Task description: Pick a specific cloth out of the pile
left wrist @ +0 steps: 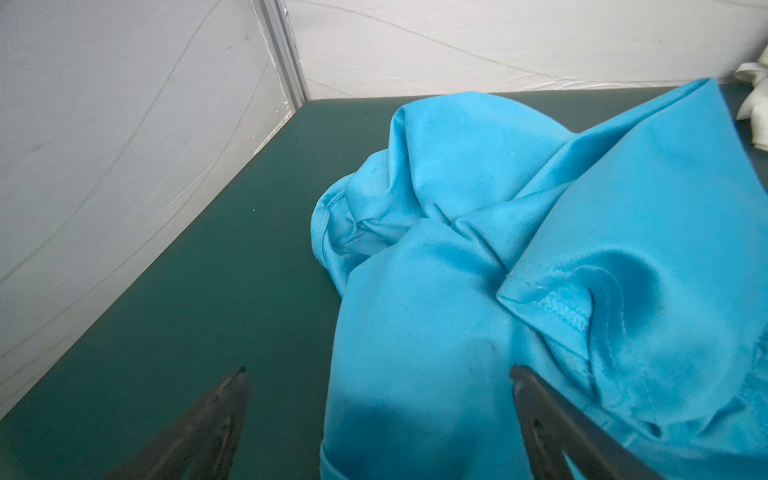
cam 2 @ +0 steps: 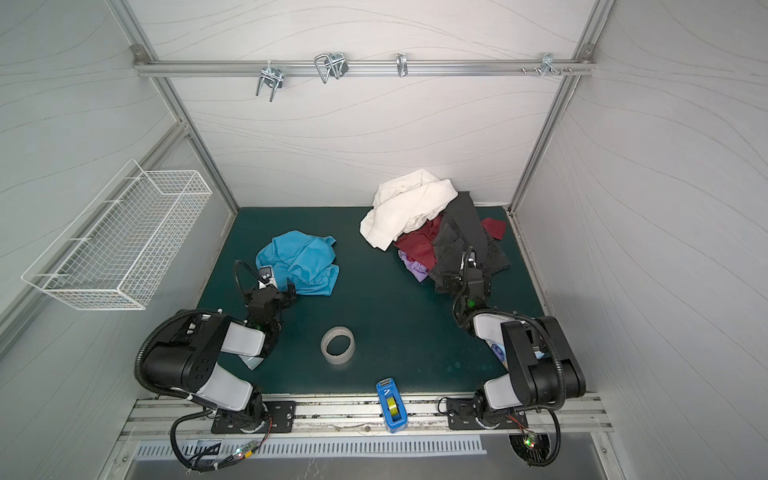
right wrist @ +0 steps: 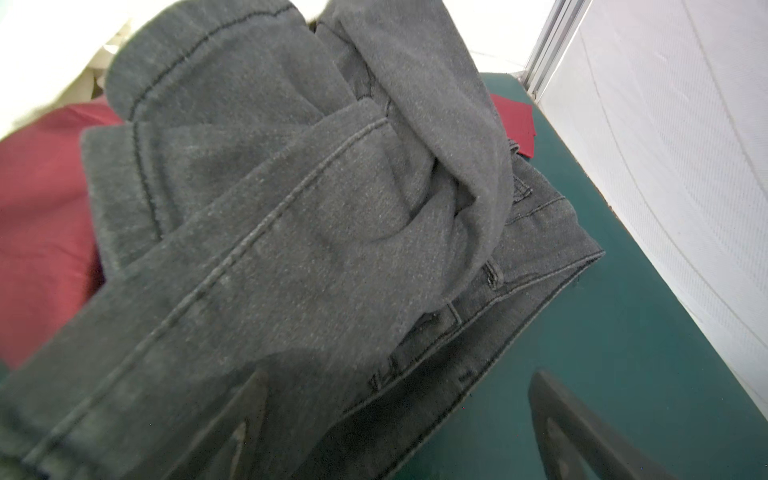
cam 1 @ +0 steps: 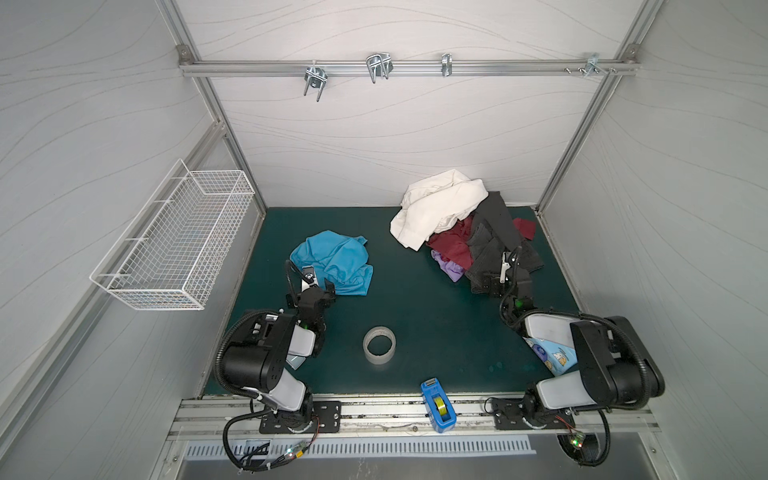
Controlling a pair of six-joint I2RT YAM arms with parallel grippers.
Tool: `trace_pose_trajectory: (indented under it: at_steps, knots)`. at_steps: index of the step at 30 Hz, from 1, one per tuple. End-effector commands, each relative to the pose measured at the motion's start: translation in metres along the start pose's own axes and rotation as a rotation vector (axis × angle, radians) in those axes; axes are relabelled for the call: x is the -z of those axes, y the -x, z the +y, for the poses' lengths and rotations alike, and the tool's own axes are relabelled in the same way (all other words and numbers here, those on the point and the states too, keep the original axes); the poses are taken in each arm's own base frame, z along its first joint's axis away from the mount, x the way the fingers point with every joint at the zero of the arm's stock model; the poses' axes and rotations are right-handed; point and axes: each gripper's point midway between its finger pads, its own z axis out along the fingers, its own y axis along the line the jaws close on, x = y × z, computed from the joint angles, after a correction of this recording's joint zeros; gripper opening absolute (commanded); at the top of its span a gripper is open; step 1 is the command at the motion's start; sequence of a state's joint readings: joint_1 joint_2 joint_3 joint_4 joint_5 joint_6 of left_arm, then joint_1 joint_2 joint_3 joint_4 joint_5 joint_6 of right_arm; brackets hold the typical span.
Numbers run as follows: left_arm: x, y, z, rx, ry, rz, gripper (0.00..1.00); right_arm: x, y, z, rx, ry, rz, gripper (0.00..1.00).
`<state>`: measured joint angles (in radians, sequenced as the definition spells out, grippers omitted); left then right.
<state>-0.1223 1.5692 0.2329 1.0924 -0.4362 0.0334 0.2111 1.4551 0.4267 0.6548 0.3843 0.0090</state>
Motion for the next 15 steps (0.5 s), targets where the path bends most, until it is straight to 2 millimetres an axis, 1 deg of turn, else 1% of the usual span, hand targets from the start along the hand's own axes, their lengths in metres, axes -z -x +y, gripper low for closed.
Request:
trace_pose_trajectory:
  at_steps: [1,2,3,5,6,8,9,10,12,15]
  knots:
    - [-0.002,0.036,-0.004,0.046,-0.020,-0.147,0.99,-0.006,0.015,0.000,-0.011,-0.003,-0.081,0.99]
    - [-0.003,0.035,-0.005,0.047,-0.024,-0.138,0.99,-0.009,0.011,-0.001,-0.010,-0.006,-0.074,0.99]
    - [-0.004,0.033,-0.004,0.050,-0.022,-0.117,0.99,-0.012,0.012,-0.001,-0.007,-0.008,-0.083,0.99]
    - [-0.010,0.034,-0.003,0.054,-0.012,-0.097,0.99,-0.012,0.010,-0.001,-0.027,0.010,-0.053,0.99]
    - [-0.014,0.034,-0.002,0.054,-0.002,-0.081,0.99,-0.013,0.008,0.000,-0.032,0.031,-0.061,0.99]
    - [-0.021,0.031,0.000,0.059,0.005,-0.030,0.99,-0.020,0.000,0.008,-0.031,0.115,-0.049,0.99]
    - [-0.026,0.031,0.001,0.065,0.007,-0.013,0.99,-0.020,0.003,0.007,-0.045,0.134,-0.059,0.99]
    - [-0.029,0.030,0.003,0.079,0.001,0.005,0.99,-0.020,0.000,0.007,-0.059,0.148,-0.023,0.99]
    - [-0.033,0.027,0.011,0.115,0.013,0.038,0.99,-0.021,0.001,0.006,-0.057,0.156,-0.044,0.99]
    - [-0.034,0.026,0.012,0.123,0.006,0.039,0.99,-0.021,0.000,0.006,-0.066,0.157,-0.031,0.99]
